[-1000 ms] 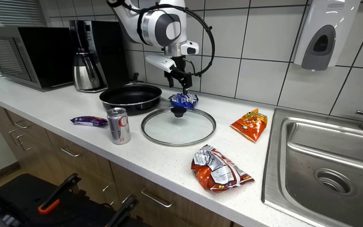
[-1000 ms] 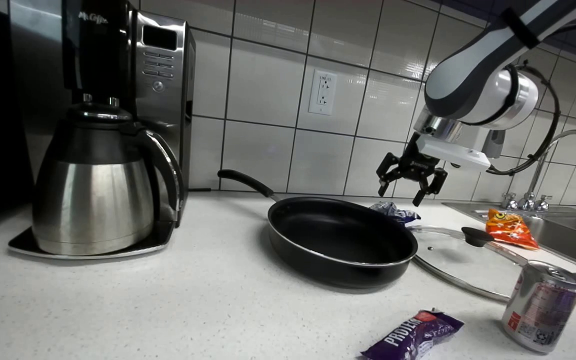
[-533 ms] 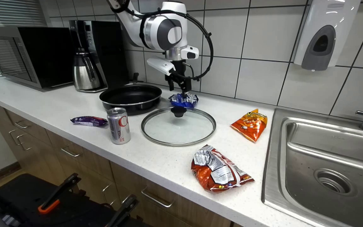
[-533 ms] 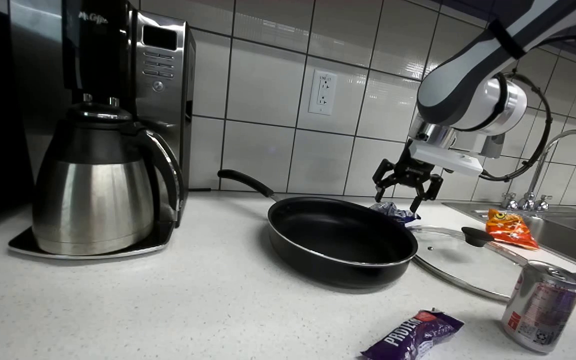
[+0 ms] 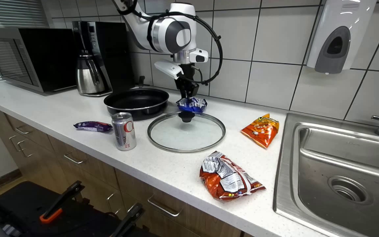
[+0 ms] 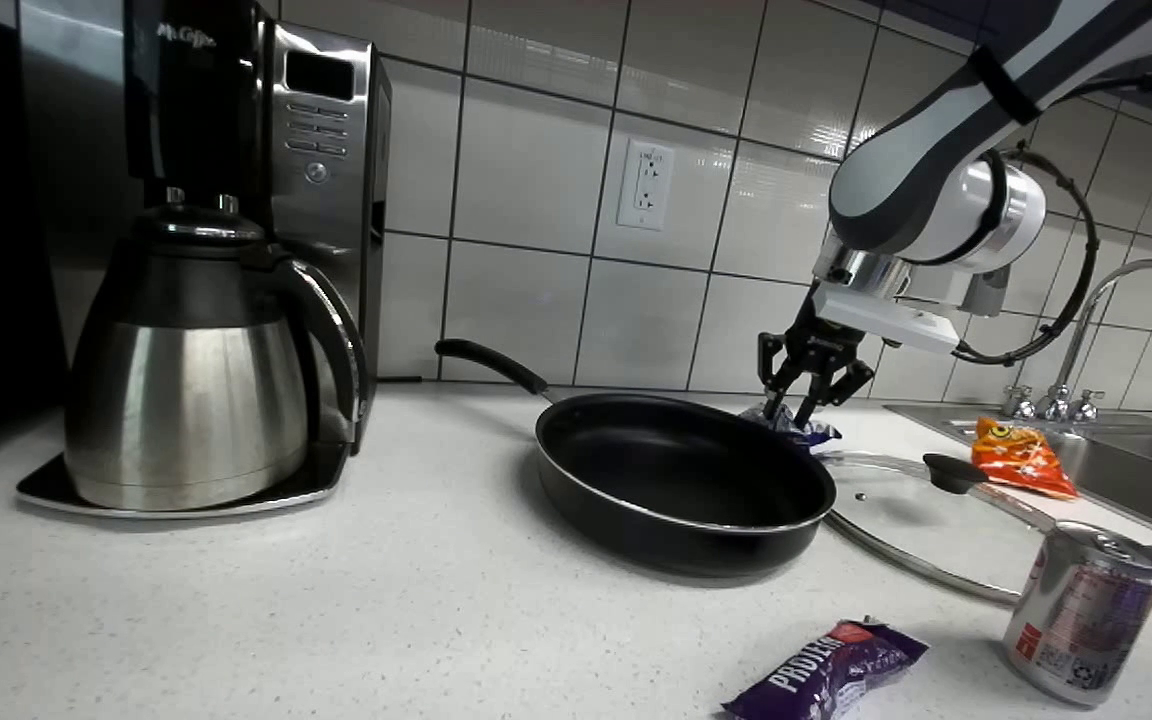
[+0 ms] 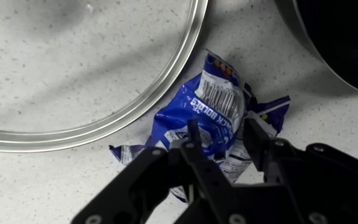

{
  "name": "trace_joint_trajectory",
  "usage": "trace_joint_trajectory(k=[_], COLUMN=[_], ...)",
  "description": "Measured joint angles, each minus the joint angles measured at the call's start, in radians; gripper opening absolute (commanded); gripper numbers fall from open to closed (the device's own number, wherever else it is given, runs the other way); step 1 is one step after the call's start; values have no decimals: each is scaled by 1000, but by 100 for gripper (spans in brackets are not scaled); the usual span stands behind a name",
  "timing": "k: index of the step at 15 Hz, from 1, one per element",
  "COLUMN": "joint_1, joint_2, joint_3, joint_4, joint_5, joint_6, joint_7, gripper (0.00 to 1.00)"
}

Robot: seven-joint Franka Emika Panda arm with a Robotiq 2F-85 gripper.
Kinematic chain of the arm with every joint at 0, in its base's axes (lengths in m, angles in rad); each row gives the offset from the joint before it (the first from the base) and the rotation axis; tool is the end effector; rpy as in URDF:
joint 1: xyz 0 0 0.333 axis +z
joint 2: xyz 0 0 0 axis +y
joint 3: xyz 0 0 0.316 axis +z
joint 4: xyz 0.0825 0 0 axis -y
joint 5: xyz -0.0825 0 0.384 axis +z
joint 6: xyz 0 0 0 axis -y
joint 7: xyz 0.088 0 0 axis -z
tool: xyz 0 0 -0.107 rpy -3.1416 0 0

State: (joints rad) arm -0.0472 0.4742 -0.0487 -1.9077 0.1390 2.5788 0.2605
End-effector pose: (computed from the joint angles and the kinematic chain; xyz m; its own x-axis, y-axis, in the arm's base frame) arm 0.6461 -0.0625 0.2674 0.8792 -0.4460 0.1676 -0.4307 -0.8944 -0.1207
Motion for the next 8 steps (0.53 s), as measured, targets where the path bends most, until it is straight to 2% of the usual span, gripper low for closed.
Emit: trace_joint_trajectory(k=[2,8], joint_1=[0,0], joint_2=[0,1], joint_3=[-1,-1], joint_4=[1,3], joint_5=[0,0], joint_6=[-1,-13], joint_7=[2,3], gripper=[0,0])
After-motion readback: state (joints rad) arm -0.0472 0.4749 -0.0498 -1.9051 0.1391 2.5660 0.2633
